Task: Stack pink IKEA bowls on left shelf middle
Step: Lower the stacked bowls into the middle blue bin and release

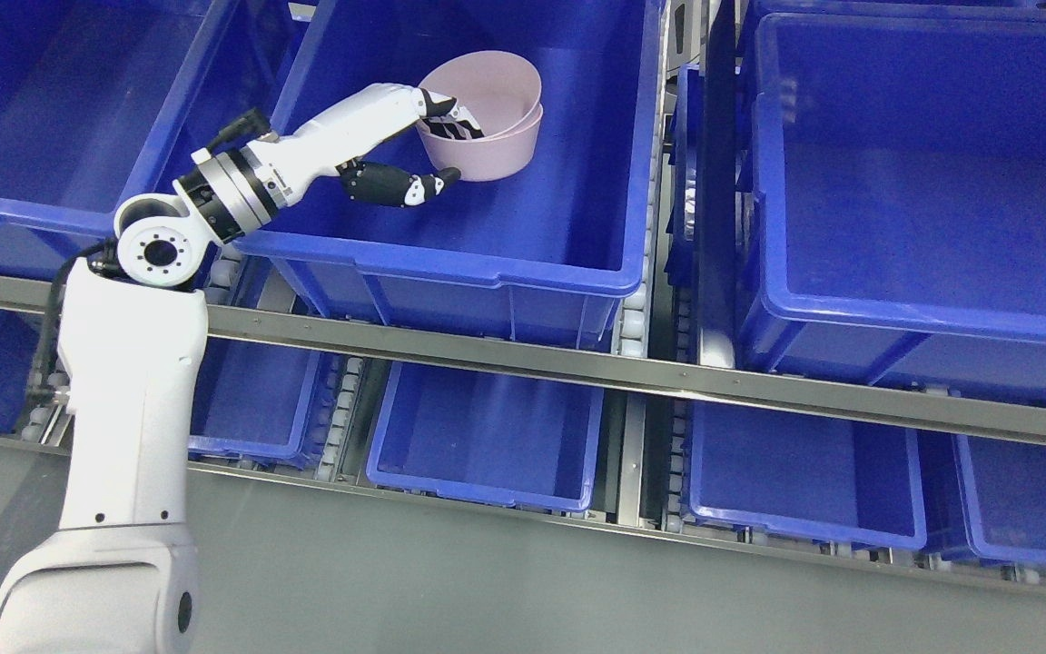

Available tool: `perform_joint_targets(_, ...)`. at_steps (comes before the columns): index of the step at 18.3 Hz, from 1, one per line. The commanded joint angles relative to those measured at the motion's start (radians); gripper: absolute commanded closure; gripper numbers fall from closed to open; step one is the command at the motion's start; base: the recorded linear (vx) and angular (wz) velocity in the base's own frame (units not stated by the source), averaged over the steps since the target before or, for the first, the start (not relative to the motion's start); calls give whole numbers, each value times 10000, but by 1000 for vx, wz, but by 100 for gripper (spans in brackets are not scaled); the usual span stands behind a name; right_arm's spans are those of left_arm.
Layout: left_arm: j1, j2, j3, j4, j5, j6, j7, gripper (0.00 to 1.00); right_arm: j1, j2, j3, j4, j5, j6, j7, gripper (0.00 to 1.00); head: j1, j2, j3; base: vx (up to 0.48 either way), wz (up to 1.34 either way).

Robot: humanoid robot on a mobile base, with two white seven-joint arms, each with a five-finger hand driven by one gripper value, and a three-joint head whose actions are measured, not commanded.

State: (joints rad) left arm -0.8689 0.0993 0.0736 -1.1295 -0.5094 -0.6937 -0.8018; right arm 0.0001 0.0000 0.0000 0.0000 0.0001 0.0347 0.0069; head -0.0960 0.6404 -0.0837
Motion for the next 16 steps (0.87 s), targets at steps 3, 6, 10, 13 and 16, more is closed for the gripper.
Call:
perform_joint_targets(3,-345,-380,-77,680,31,-27,-4,42,291,-175,-107,-337,-1,6,-7,0,0,0,0,0,0)
perform_joint_targets(6,-453,-258,31,665,16,-43,-20,30,291,-175,-107,-337,-1,6,-7,0,0,0,0,0,0)
perform_joint_targets(10,-361,-196,47,634,62,-165,-20,1,291,-175,-107,-337,-1,-9,-7,0,0,0,0,0,0)
perform_joint_targets(13,-361,-226,184,466,78,-333,-20,0,291,-175,-123,-337,-1,-9,-7,0,0,0,0,0,0)
perform_joint_targets(16,-331,-180,292,481,1,-411,-20,0,291,-175,-107,-337,-1,6,-7,0,0,0,0,0,0)
